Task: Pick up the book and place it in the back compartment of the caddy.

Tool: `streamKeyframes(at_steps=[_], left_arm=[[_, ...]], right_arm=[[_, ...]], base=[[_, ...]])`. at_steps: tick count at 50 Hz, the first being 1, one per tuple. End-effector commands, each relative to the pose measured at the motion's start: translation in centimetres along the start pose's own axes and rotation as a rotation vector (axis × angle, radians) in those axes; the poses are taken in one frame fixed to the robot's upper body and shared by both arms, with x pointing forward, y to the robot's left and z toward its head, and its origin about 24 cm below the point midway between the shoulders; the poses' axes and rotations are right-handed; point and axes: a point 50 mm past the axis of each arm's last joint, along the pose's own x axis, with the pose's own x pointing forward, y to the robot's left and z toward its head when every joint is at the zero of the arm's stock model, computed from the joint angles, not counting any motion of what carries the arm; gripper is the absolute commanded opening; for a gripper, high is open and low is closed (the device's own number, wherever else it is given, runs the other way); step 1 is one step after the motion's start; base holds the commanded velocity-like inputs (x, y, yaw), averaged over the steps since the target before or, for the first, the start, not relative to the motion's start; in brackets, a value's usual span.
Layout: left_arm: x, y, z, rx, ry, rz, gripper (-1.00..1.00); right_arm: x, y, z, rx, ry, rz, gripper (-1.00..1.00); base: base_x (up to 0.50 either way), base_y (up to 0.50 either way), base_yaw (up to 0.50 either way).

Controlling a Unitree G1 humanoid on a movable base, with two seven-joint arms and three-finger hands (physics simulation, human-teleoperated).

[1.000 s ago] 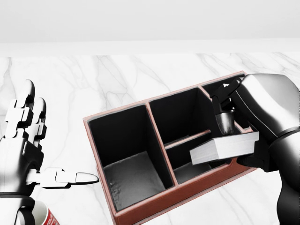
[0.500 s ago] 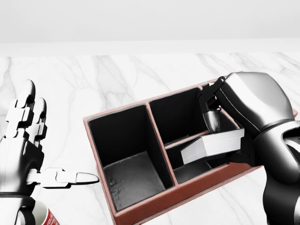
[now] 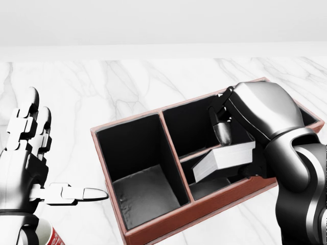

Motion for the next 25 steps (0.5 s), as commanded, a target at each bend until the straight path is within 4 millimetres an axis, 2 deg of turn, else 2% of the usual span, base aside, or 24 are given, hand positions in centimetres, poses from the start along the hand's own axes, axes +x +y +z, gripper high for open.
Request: streamKeyframes(at_steps=[1, 25], left_arm=[[0.0, 0.0, 0.0, 0.001, -0.002, 0.0, 1.0], [0.0, 0.0, 0.0, 0.003, -0.001, 0.001, 1.0]], right_arm=[[0.5, 0.1, -0.1, -0.016, 0.006, 0.013, -1.0], [2.1, 1.5, -0.7, -0.026, 0.02, 0.046, -1.0]], base=[[0.0, 0.0, 0.0], [0.0, 0.0, 0.0]])
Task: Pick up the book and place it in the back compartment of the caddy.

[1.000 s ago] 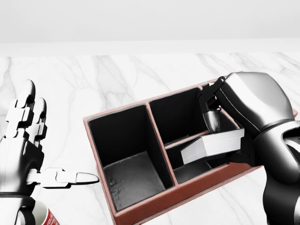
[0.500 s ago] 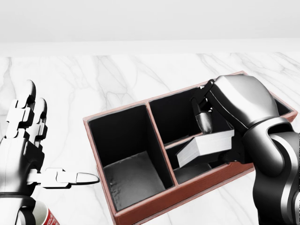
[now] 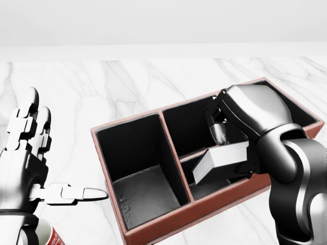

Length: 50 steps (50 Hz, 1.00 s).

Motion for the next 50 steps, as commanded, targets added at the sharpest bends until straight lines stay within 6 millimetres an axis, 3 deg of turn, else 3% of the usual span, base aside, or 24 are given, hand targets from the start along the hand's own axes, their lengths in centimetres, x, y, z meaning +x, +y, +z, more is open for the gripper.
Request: streamKeyframes(at_steps=[1, 50], left_arm=[[0.0, 0.0, 0.1, 0.001, -0.003, 0.0, 1.0], [0.1, 0.0, -0.2, 0.003, 0.008, 0.001, 1.0]], right_arm=[[0.8, 0.2, -0.3, -0.025, 0.01, -0.019, -1.0], [3.1, 2.3, -1.1, -0.021, 0.023, -0.003, -1.0]], base=[[0.0, 0.0, 0.0], [0.0, 0.0, 0.0]])
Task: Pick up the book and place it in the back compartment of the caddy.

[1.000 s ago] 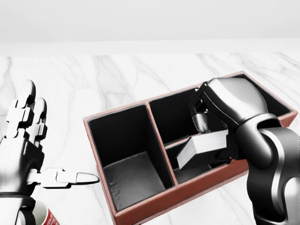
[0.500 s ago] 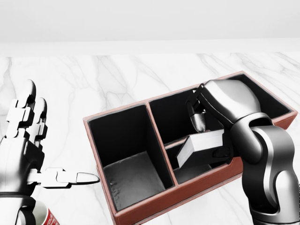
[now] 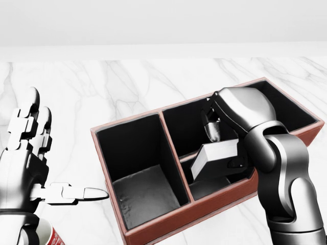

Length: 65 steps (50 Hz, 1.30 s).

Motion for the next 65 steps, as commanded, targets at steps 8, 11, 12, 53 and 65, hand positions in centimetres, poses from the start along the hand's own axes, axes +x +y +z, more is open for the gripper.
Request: streamKeyframes(at_steps=[8, 11, 12, 53, 65], left_arm=[[0.0, 0.0, 0.0, 0.004, 0.001, 0.002, 1.0], [0.0, 0.0, 0.0, 0.004, 0.001, 0.003, 1.0], [0.0, 0.1, 0.0, 0.004, 0.0, 0.003, 1.0], [0.0, 0.0, 0.0, 0.005, -0.001, 0.001, 1.0], [0.0, 0.0, -0.1, 0.005, 0.007, 0.001, 1.0]], right_arm=[[0.7, 0.3, -0.2, -0.01, 0.002, -0.024, -1.0], [0.7, 0.5, -0.2, -0.009, 0.004, -0.022, -1.0], [0.8, 0.6, -0.3, -0.009, 0.006, -0.02, -1.0], [2.1, 2.9, -1.4, -0.02, 0.039, 0.0, -1.0], [2.4, 3.3, -1.8, -0.022, 0.05, 0.002, -1.0]], base=[[0.0, 0.0, 0.0], [0.0, 0.0, 0.0], [0.0, 0.0, 0.0], [0.0, 0.0, 0.0], [0.0, 0.0, 0.0]])
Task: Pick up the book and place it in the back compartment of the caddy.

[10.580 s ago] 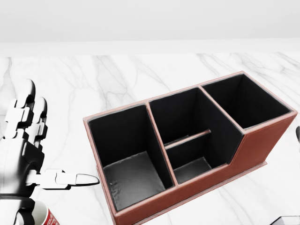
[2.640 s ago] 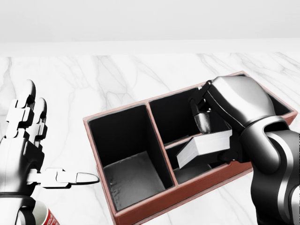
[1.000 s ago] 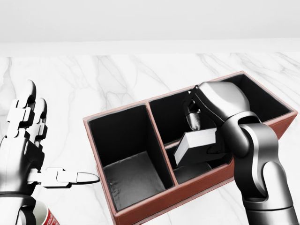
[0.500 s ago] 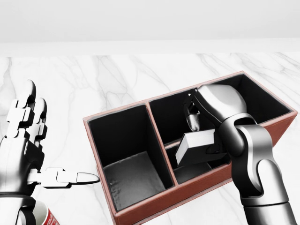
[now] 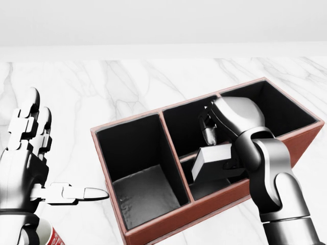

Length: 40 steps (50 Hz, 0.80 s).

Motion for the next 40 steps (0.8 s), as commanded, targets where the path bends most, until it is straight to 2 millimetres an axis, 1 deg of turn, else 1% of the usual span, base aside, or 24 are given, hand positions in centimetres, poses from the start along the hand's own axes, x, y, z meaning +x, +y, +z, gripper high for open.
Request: streamKeyframes(at_steps=[1, 40], left_arm=[[0.0, 0.0, 0.0, 0.0, 0.001, 0.0, 1.0], [0.0, 0.0, 0.0, 0.002, 0.001, 0.002, 1.0]], right_arm=[[0.3, 0.0, -0.3, -0.016, 0.007, -0.028, -1.0], [1.2, 2.1, -0.9, -0.015, 0.025, -0.004, -1.0]], base=[[0.0, 0.0, 0.0], [0.0, 0.0, 0.0]])
